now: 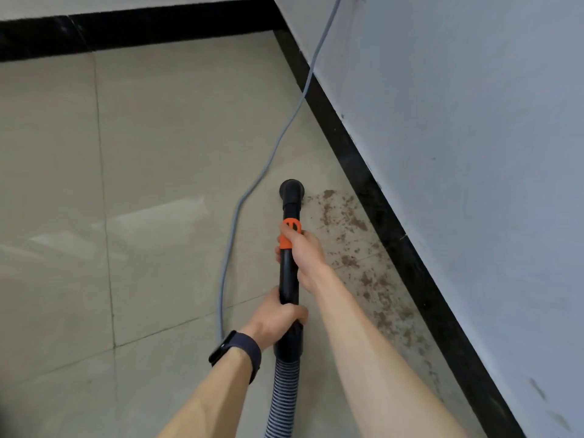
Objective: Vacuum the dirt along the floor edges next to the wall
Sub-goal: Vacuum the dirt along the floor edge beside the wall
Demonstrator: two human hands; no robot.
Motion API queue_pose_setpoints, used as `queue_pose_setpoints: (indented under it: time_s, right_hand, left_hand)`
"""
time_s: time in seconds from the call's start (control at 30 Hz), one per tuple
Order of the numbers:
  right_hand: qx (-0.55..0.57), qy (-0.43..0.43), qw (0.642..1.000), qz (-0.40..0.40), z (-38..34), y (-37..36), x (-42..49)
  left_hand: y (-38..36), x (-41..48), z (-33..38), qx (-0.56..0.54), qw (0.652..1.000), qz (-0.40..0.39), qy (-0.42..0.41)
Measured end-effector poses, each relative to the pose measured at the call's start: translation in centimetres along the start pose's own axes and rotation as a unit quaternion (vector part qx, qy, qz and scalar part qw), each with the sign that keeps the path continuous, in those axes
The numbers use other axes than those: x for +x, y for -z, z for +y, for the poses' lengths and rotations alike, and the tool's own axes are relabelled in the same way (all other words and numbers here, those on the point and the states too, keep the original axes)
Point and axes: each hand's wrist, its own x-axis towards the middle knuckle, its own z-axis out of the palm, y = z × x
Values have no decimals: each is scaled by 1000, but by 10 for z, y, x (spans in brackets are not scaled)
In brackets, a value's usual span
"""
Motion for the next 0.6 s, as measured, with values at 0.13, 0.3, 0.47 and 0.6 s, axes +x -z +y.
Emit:
queue_pose_setpoints:
  time_s: [0.13, 0.3, 0.47, 0.6]
  right_hand:
    - [-8, 13, 999, -52, 3, 2, -8]
    - [-100, 5, 990, -101, 19, -9, -34]
    - [-161, 15, 979, -122, 33, -14, -58]
    - [-114, 5, 988, -100, 31, -17, -59]
  left_hand:
    - [-7, -2, -8, 69, 995, 65, 0]
    - [6, -17, -15, 114, 987, 115, -9]
    - [28, -27, -21, 90, 991, 102, 7]
    - [26, -26, -28, 84, 989, 120, -8]
